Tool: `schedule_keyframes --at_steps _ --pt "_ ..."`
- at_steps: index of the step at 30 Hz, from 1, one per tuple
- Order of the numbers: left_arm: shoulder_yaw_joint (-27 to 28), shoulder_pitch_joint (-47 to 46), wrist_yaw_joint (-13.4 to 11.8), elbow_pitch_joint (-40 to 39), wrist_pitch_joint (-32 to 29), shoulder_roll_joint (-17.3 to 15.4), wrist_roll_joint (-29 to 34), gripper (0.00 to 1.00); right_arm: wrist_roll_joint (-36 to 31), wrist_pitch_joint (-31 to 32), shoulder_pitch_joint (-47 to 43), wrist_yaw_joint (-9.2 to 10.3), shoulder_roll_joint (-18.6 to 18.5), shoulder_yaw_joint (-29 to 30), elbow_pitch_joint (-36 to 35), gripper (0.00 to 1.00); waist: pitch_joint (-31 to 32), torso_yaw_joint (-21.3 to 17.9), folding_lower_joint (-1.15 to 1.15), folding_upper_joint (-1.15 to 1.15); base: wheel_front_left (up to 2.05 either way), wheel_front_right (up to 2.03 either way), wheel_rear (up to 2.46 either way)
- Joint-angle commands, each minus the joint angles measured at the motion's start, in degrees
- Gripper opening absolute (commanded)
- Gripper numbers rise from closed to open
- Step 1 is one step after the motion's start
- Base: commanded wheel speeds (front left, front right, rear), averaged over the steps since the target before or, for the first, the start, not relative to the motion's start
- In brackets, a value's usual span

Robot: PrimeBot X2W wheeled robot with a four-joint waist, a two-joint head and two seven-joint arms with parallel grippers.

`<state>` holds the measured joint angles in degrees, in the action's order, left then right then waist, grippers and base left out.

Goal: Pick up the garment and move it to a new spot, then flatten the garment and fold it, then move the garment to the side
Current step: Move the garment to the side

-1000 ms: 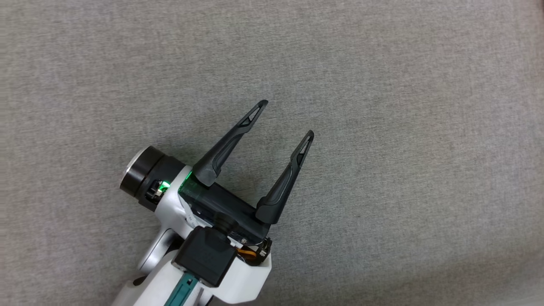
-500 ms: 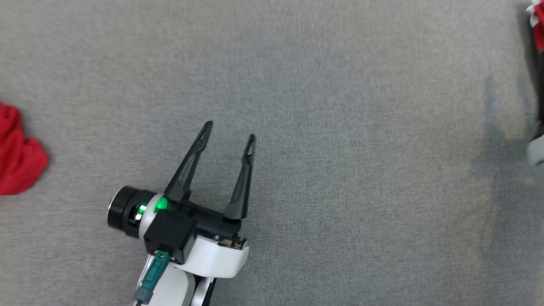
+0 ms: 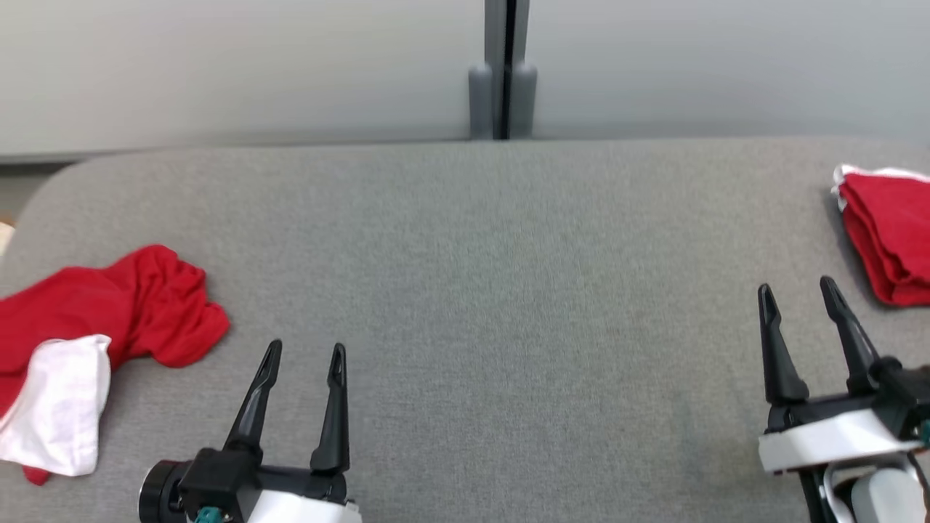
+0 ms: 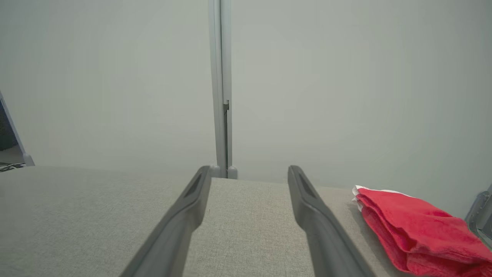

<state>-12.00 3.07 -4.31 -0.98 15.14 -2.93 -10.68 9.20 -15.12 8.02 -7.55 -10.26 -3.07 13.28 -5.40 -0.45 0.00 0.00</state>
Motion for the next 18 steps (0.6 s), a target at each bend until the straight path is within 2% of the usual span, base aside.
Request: schedule_keyframes --at_steps 1,9,18 --pt "0.6 0.9 0.5 0.1 0.0 -0.1 0.2 1.00 -0.6 0.0 -2.0 0.12 0.6 0.2 -1.2 1.00 4.6 1.8 0.00 0.00 0.00 0.00 0.00" --pt "2.6 4.3 1.1 0.2 0.0 0.0 -0.3 1.00 -1.9 0.0 -10.3 0.12 3.7 -0.4 -6.1 1.00 6.4 2.3 0.00 0.00 0.00 0.00 0.00" --pt "2.8 6.2 2.5 1.3 0.0 -0.1 1.5 1.00 -2.2 0.0 -14.7 0.12 3.9 -1.5 -7.4 1.00 7.8 2.7 0.00 0.00 0.00 0.00 0.00"
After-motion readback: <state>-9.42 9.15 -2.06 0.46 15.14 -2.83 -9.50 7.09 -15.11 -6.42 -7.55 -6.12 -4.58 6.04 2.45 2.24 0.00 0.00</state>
